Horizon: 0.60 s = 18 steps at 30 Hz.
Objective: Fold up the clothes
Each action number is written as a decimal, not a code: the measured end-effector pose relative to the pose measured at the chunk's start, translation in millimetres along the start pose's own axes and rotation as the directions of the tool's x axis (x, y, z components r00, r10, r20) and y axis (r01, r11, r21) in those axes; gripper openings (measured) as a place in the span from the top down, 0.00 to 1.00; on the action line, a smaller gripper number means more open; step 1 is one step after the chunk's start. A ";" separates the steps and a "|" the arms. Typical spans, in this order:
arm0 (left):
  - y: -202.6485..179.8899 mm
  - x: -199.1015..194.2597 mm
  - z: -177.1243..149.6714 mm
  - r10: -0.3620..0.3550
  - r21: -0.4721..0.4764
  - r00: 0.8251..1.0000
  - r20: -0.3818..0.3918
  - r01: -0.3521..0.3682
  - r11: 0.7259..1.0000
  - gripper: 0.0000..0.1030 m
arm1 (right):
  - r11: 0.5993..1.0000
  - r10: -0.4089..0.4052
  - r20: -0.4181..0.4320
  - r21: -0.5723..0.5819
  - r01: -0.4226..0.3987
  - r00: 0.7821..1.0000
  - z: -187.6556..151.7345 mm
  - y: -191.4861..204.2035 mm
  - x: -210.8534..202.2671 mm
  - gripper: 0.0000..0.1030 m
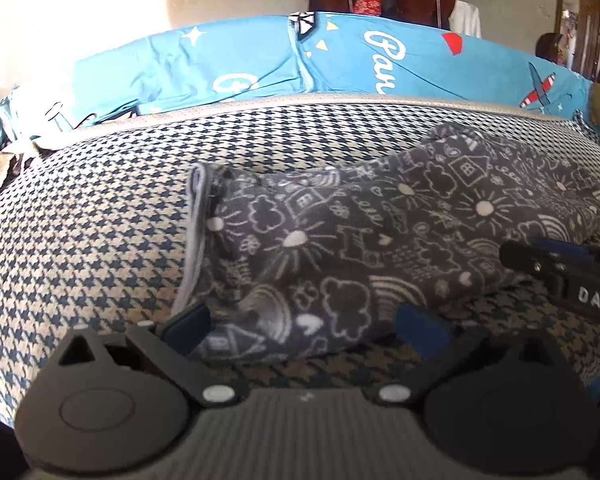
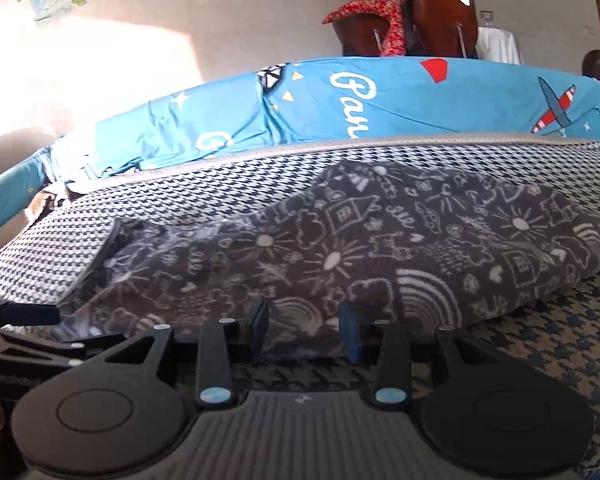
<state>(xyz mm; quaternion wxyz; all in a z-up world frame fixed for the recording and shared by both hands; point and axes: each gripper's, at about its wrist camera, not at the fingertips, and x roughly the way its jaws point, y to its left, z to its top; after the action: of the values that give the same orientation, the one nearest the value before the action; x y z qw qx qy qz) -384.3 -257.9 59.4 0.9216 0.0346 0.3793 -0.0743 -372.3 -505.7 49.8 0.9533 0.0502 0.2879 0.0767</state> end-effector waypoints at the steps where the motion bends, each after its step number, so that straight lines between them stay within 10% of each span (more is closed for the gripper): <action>1: 3.3 0.1 0.2 0.000 -0.014 1.000 -0.003 0.000 1.000 0.00 | 1.000 0.009 -0.001 -0.004 -0.009 1.000 -0.3 1.9 -0.7 0.62; 18: 62.1 11.1 7.9 -0.027 -0.271 0.997 -0.066 0.009 0.963 0.00 | 0.982 0.142 -0.014 -0.124 -0.143 0.990 -2.9 46.8 -2.0 0.56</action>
<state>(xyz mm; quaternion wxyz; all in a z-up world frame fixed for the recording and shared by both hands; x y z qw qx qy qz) -360.9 -198.8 57.6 0.9033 -0.0924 0.4180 -0.0290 -381.1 -459.9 55.0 0.9459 0.0110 0.2807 0.1625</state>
